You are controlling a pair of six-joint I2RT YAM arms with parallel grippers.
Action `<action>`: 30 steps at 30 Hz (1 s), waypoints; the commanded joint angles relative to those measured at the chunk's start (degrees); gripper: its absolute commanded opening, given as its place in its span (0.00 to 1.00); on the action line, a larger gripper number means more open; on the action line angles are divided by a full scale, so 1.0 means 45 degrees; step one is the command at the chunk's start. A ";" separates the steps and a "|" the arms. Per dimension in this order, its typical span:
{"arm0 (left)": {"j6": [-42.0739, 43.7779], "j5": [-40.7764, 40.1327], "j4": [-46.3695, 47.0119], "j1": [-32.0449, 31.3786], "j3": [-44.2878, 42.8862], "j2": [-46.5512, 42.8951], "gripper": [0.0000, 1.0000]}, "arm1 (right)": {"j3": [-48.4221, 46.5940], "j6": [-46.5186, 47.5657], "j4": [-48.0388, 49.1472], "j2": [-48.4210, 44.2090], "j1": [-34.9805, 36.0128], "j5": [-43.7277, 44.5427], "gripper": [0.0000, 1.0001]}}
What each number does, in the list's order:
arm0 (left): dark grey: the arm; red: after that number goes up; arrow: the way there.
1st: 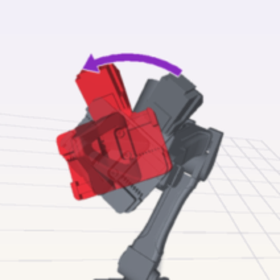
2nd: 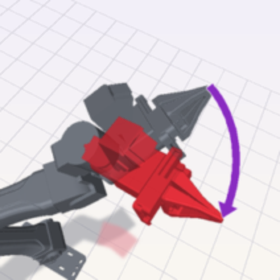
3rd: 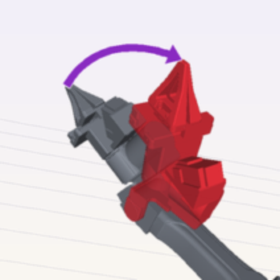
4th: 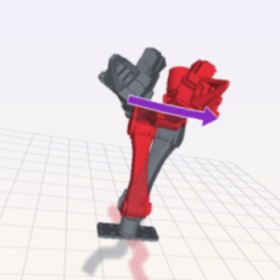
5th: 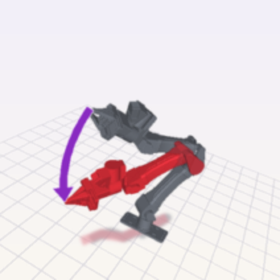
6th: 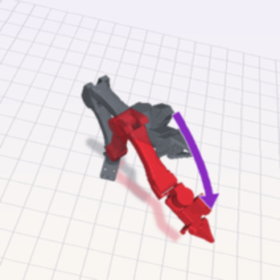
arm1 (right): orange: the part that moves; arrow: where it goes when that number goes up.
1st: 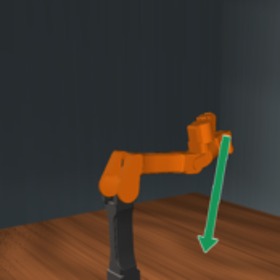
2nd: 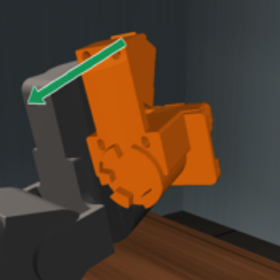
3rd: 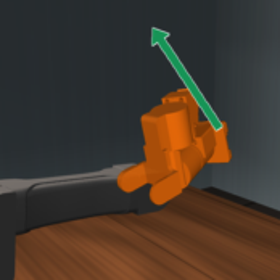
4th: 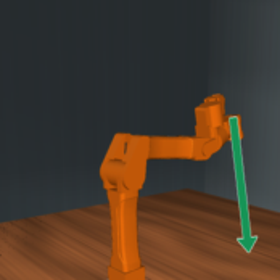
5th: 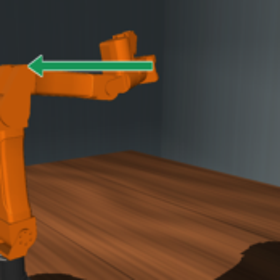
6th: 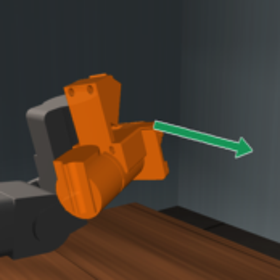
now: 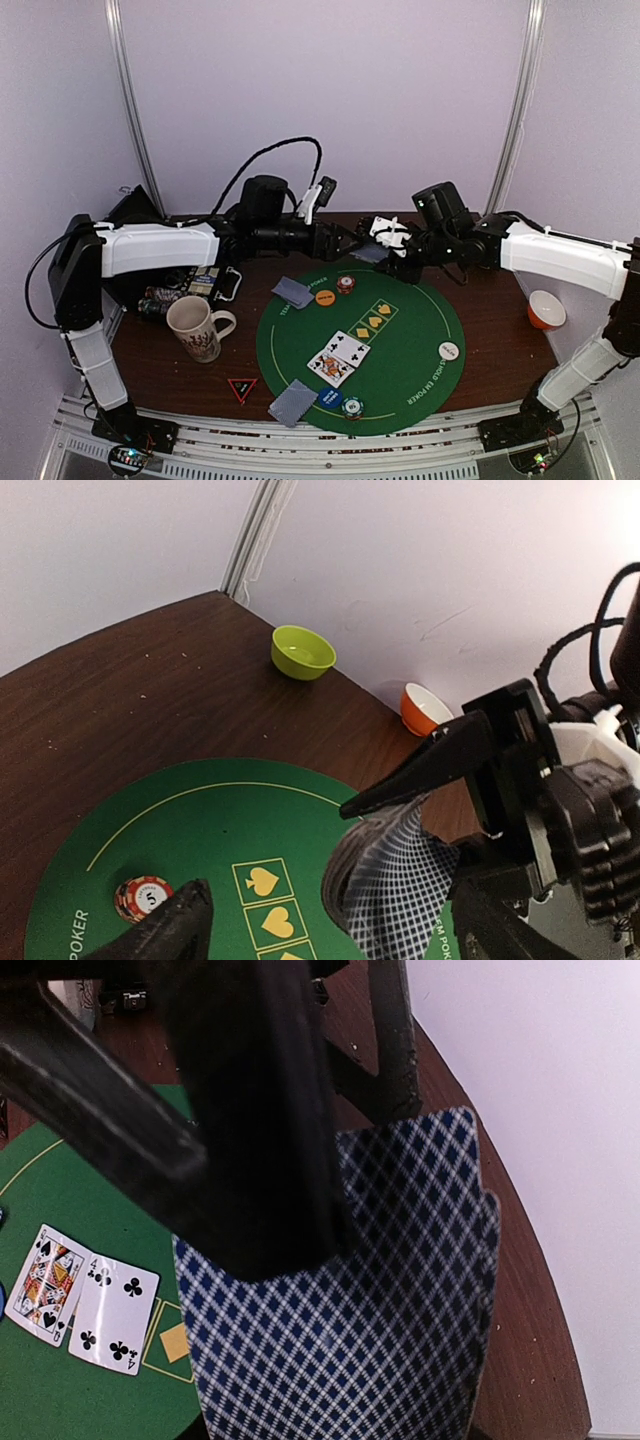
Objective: Distribute texas hold em gaming equipment
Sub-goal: Pick up the poker card from the face-down deck piles.
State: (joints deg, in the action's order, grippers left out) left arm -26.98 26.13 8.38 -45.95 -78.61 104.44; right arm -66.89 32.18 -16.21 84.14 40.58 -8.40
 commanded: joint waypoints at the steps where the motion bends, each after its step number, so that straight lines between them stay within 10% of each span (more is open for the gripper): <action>1: 0.0286 0.0016 -0.0320 0.0011 -0.0761 0.0377 0.79 | -0.0588 0.0119 0.0107 0.0145 0.0224 0.0038 0.46; 11: 0.0863 -0.0588 -0.1162 0.0014 -0.1200 0.0323 0.46 | -0.0496 0.0172 0.0221 0.0170 0.0363 0.0163 0.46; 20: 0.1217 -0.1140 -0.1580 0.0015 -0.1012 -0.0096 0.35 | -0.0472 0.0250 0.0221 0.0111 0.0358 0.0290 0.46; 30: 0.1661 -0.0924 -0.1547 0.0012 -0.0792 -0.0598 0.45 | -0.0329 0.0289 0.0302 0.0043 0.0358 0.0363 0.46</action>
State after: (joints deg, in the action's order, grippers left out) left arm -21.28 22.57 1.37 -46.11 -82.28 104.36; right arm -68.07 33.10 -16.14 84.82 41.82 -7.31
